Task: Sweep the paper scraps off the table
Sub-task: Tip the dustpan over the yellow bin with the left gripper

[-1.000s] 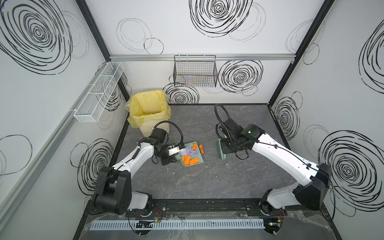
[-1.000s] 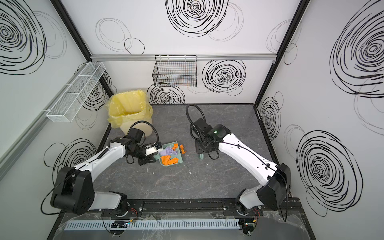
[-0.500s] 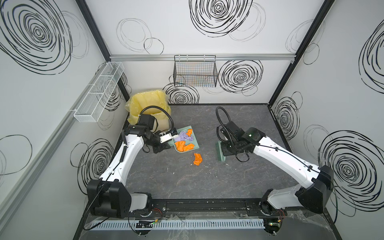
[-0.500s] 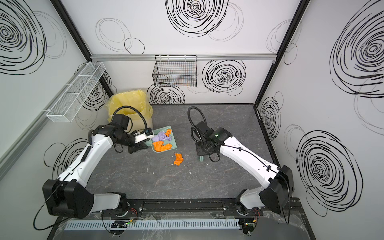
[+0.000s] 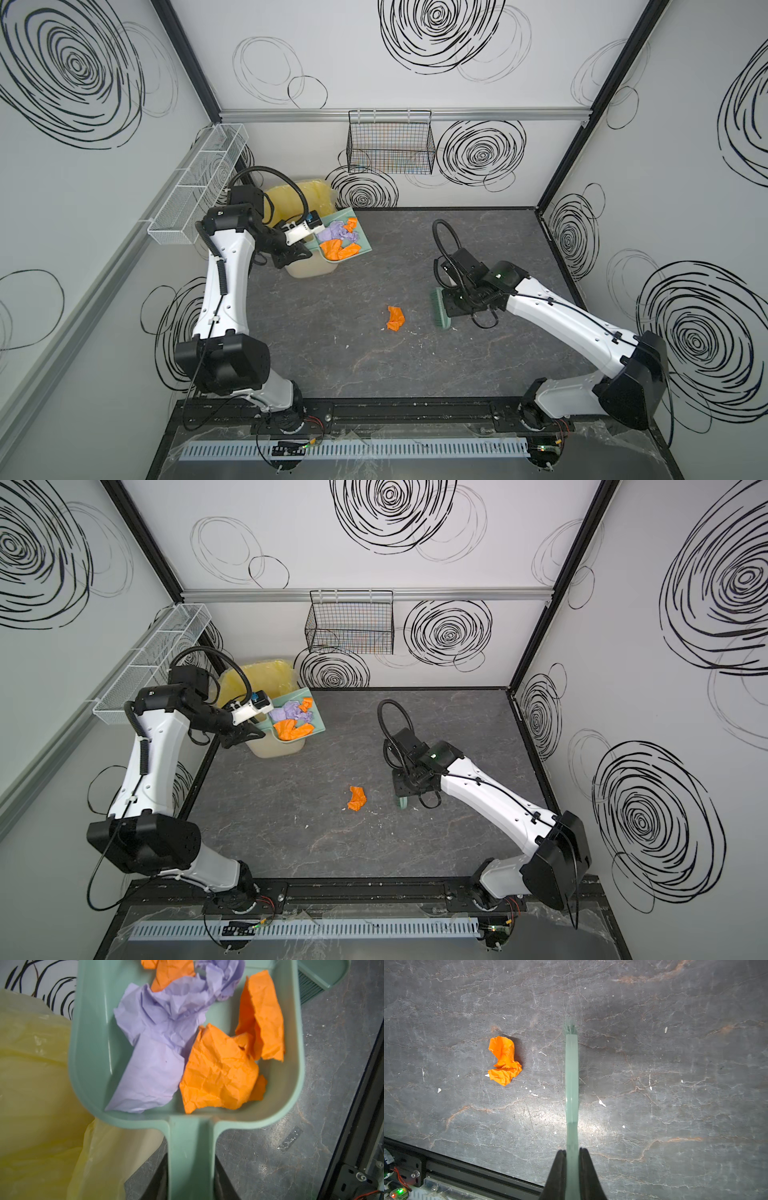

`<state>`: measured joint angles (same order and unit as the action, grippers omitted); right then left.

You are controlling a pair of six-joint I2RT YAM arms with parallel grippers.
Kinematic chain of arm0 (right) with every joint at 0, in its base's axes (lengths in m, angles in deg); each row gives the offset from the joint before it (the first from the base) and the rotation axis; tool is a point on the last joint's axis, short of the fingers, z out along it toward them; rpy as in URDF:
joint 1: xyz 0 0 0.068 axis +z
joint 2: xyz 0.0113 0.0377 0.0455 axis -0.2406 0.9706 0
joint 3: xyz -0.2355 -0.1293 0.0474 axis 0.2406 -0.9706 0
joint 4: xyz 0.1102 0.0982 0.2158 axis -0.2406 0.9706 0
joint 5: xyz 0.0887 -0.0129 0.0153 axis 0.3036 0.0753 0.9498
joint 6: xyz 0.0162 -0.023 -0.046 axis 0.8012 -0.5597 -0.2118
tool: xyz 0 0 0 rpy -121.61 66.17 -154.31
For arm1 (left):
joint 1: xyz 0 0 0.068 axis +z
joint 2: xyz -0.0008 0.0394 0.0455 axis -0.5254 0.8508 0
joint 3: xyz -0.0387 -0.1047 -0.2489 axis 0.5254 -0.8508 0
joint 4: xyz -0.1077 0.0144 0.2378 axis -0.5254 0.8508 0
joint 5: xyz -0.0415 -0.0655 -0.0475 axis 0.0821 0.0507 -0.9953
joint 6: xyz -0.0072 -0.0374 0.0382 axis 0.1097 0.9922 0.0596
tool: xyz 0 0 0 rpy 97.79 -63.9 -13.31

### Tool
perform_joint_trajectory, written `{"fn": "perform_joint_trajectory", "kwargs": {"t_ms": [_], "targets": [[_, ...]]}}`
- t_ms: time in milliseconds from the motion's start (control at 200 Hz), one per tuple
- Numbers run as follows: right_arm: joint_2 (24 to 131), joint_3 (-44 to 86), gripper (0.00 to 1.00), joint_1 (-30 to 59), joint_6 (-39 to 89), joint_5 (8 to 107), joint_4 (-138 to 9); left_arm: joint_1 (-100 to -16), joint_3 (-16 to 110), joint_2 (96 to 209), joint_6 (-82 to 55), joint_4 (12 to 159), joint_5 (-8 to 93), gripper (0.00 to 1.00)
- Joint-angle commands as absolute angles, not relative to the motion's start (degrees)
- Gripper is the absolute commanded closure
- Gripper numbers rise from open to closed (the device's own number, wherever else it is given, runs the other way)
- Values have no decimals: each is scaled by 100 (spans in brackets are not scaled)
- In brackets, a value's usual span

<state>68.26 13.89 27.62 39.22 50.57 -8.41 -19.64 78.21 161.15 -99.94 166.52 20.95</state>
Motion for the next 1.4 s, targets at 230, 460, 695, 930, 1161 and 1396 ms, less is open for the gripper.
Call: {"fn": "perform_joint_trajectory", "kwargs": {"t_ms": [230, 460, 695, 930, 1161, 1396], "targets": [[6657, 1131, 100, 2712, 3905, 5108, -1083, -1112, 9446, 16928, -10077, 17034, 1886, 100], [6584, 874, 100, 2712, 3916, 5170, -1217, -662, 10781, 17673, -10078, 17033, 2225, 100], [6596, 839, 100, 2720, 3934, 5198, -1258, -1110, 12094, 18413, -10775, 16986, 4084, 100], [6533, 734, 100, 2738, 4008, 5201, -1367, -1789, 11834, 18297, -11894, 16189, 6050, 100], [6434, 646, 100, 2774, 4039, 5171, -1377, -2078, 10872, 17851, -12775, 15047, 7212, 100], [6331, 726, 100, 2764, 4046, 5082, -1292, -2156, 9905, 17257, -13585, 13669, 7635, 100]]}}
